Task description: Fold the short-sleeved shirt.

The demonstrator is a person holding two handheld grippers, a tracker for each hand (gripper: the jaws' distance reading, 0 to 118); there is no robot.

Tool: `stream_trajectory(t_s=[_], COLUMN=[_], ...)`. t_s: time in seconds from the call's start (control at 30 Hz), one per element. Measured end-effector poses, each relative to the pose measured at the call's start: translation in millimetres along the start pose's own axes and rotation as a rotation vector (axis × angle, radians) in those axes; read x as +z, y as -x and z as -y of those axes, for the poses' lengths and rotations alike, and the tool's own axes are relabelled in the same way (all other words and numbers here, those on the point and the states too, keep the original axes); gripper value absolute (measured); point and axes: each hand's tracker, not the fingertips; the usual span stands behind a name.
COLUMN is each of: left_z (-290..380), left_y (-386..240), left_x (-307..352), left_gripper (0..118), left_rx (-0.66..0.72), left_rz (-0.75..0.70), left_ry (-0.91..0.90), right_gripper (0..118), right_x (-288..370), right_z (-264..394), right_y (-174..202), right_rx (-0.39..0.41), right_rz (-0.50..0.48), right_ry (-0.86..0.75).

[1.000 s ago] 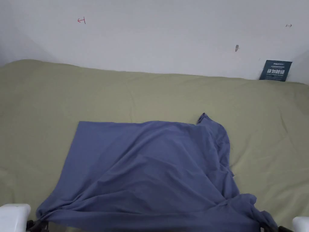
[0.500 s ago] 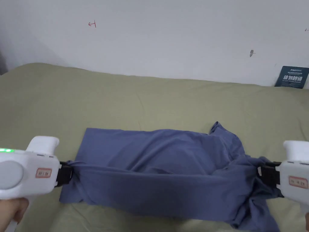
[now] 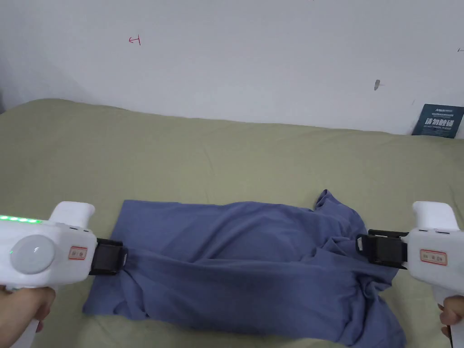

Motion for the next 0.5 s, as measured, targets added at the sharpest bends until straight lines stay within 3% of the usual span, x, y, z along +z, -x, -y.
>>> stream_trajectory(t_s=[0.03, 0.07, 0.1, 0.13, 0.17, 0.2, 0.23, 0.3, 0.5], left_z=[6, 12, 22, 32, 44, 54, 66, 93, 136], left_y=[-2, -3, -9, -16, -23, -30, -35, -36, -23], left_x=[13, 27, 42, 54, 67, 76, 84, 98, 83], left_gripper=[82, 74, 57, 24, 0, 0, 0, 0, 0], left_rx=[0.038, 0.066, 0.089, 0.092, 0.082, 0.072, 0.059, 0.115, 0.152], left_rz=[0.004, 0.034, 0.045, 0.034, 0.012, -0.038, -0.079, -0.040, -0.023], left_ry=[-0.044, -0.101, -0.141, -0.169, -0.184, -0.204, -0.229, -0.201, -0.114], right_gripper=[82, 82, 81, 77, 56, 21, 1, 1, 1], right_x=[13, 28, 42, 47, 59, 71, 78, 95, 108], right_z=[7, 16, 28, 40, 53, 69, 80, 113, 161], right_y=[7, 16, 25, 33, 42, 51, 57, 79, 95], right_rx=[-0.013, -0.018, -0.029, -0.045, -0.059, -0.073, -0.083, -0.094, -0.064], right_rz=[0.017, 0.038, 0.049, 0.049, 0.047, 0.040, 0.041, 0.103, 0.045], right_ry=[-0.038, -0.060, -0.078, -0.083, -0.081, -0.072, -0.063, -0.014, 0.063])
